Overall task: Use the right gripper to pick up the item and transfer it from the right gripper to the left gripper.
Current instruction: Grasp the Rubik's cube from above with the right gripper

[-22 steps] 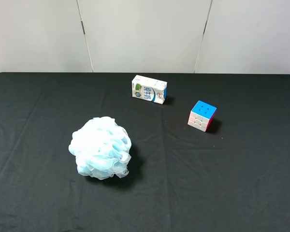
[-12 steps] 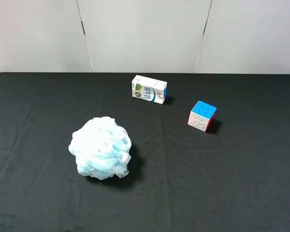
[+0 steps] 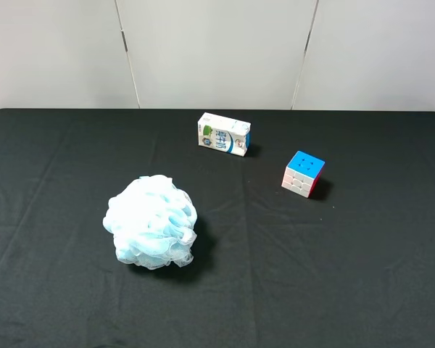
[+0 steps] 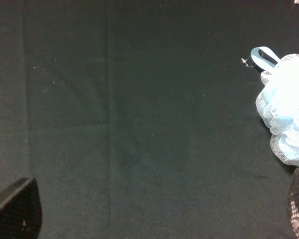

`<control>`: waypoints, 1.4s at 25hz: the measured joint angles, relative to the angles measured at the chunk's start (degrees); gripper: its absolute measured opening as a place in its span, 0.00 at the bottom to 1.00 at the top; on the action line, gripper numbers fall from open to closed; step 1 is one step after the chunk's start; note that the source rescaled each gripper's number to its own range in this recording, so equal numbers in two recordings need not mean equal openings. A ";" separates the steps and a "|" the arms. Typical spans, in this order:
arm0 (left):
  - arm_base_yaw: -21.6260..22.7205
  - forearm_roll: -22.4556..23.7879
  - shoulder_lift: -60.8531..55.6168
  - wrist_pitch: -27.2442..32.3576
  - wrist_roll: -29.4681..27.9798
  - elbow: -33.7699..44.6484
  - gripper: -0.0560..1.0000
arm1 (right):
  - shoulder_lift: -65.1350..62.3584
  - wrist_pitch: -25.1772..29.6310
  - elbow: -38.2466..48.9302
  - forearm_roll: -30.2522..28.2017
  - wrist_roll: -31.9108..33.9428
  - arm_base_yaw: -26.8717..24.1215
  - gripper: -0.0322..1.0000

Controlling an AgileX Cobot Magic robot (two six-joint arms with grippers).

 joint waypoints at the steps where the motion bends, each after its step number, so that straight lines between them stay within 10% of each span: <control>1: 0.00 0.00 0.00 0.00 0.00 0.00 0.96 | 0.00 0.00 0.00 0.00 0.00 0.00 1.00; 19: 0.00 0.00 0.00 0.00 -0.12 0.00 0.96 | 11.20 0.06 -8.07 0.04 -0.64 0.00 1.00; 35: 0.00 -0.05 0.00 0.00 -0.12 0.00 0.96 | 45.69 0.78 -30.89 3.41 -18.86 3.05 1.00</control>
